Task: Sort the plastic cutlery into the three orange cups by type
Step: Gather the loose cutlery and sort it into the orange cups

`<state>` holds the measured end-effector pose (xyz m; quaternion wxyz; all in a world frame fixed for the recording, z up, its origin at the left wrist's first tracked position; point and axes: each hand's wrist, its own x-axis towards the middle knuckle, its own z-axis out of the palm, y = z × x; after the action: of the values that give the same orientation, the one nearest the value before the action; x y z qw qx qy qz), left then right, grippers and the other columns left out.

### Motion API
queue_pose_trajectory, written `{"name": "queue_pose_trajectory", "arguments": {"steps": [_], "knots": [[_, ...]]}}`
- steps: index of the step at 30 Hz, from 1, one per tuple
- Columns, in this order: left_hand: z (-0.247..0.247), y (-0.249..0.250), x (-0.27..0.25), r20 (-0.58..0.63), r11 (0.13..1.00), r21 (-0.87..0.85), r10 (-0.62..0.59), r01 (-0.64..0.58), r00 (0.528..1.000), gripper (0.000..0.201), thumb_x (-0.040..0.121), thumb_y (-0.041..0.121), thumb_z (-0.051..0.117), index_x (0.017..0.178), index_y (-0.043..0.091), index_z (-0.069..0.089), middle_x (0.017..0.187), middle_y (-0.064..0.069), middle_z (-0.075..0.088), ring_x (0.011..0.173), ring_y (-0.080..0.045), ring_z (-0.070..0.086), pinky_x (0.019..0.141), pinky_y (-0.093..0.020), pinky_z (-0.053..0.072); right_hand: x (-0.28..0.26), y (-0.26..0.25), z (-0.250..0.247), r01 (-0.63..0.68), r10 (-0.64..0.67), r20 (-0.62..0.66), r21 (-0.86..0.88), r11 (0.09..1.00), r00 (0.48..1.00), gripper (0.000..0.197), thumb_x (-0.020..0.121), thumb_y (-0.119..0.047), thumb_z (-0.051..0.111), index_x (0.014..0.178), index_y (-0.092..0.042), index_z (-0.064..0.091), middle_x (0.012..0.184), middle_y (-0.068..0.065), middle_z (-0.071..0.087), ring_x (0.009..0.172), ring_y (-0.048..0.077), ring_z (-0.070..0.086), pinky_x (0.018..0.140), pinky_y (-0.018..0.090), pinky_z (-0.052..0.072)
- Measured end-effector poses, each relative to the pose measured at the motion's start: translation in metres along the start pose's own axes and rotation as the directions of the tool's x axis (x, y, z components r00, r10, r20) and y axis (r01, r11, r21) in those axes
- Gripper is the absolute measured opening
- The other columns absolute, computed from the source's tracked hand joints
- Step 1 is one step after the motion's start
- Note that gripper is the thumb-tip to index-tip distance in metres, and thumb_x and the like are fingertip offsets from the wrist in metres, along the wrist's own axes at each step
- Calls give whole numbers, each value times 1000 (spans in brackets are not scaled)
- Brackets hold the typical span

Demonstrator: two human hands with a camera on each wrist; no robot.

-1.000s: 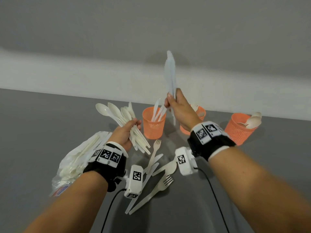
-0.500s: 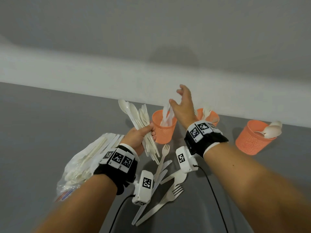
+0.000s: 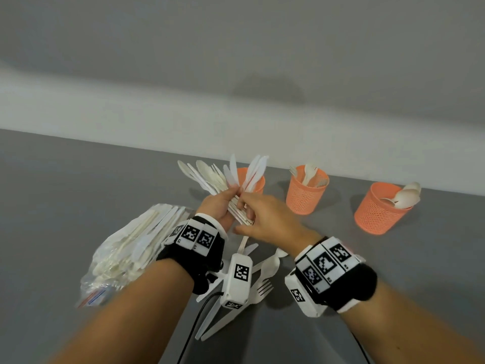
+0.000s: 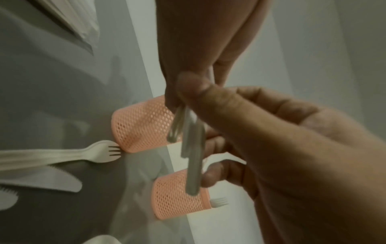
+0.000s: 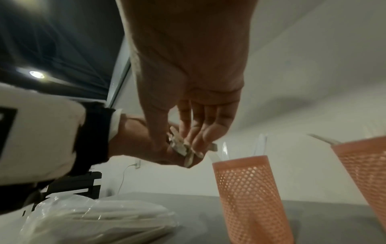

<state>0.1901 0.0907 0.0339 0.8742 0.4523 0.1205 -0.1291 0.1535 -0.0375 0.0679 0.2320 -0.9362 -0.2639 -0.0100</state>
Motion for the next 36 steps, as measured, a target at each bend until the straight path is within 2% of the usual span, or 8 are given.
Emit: {"name": "queue_pose_trajectory", "arguments": {"steps": [4,10,14,17,22,30,33,36], "knots": [[12,-1,-8,43,999,-41,-17,19,999,51,87,19,61,129,-7,48,125,-24,53,115,-34,56,94,-41,50,-8,12,4,-53,65,-73,162,985,995,11,85,-14,60,90,-5,59,66,2,55,57,15,49,55,23,36],[20,-6,-8,162,998,56,-23,14,987,20,92,22,52,81,8,60,61,3,64,58,-7,63,62,-19,55,-15,29,-2,-265,234,126,516,815,964,9,89,-4,56,80,-6,59,60,9,59,52,22,56,55,28,50],[24,-10,-12,137,997,60,49,-58,989,47,86,27,58,123,-1,53,99,-9,67,96,-20,63,90,-29,49,-21,36,-4,-293,265,137,611,735,954,22,92,-5,51,75,-15,59,65,12,62,54,23,57,48,21,49],[30,-12,-16,80,996,-8,88,-88,993,61,85,33,58,135,2,44,125,-18,57,115,-30,55,89,-35,51,-21,39,-4,-291,335,45,611,736,941,21,93,-8,50,75,-14,58,65,11,61,55,26,57,47,27,48],[25,-14,-9,82,993,-14,115,-114,990,21,96,25,43,91,10,57,59,2,53,42,-3,51,46,-18,48,-19,51,-22,-228,501,-107,796,561,859,14,91,-7,52,79,-9,58,63,7,55,48,14,54,47,25,47],[16,-10,-9,-31,993,-42,109,-111,994,14,93,12,51,79,9,53,46,4,53,39,-4,52,49,-18,50,-12,61,-62,269,573,-230,963,17,786,15,98,-14,40,84,-14,41,84,11,69,93,29,64,90,46,48],[13,-8,-7,-27,989,-112,93,-96,995,18,94,14,50,77,9,52,47,4,54,40,-4,53,51,-19,53,-13,64,-66,313,593,-291,947,68,751,8,99,-19,38,91,-17,40,64,1,58,66,17,61,72,36,54],[16,-7,-5,-31,982,-153,108,-111,994,26,96,20,47,71,12,49,43,6,53,38,-4,53,50,-18,52,-21,58,-54,30,484,-277,889,457,830,7,93,-21,52,86,-22,50,57,-8,48,43,4,42,43,18,37]]}}
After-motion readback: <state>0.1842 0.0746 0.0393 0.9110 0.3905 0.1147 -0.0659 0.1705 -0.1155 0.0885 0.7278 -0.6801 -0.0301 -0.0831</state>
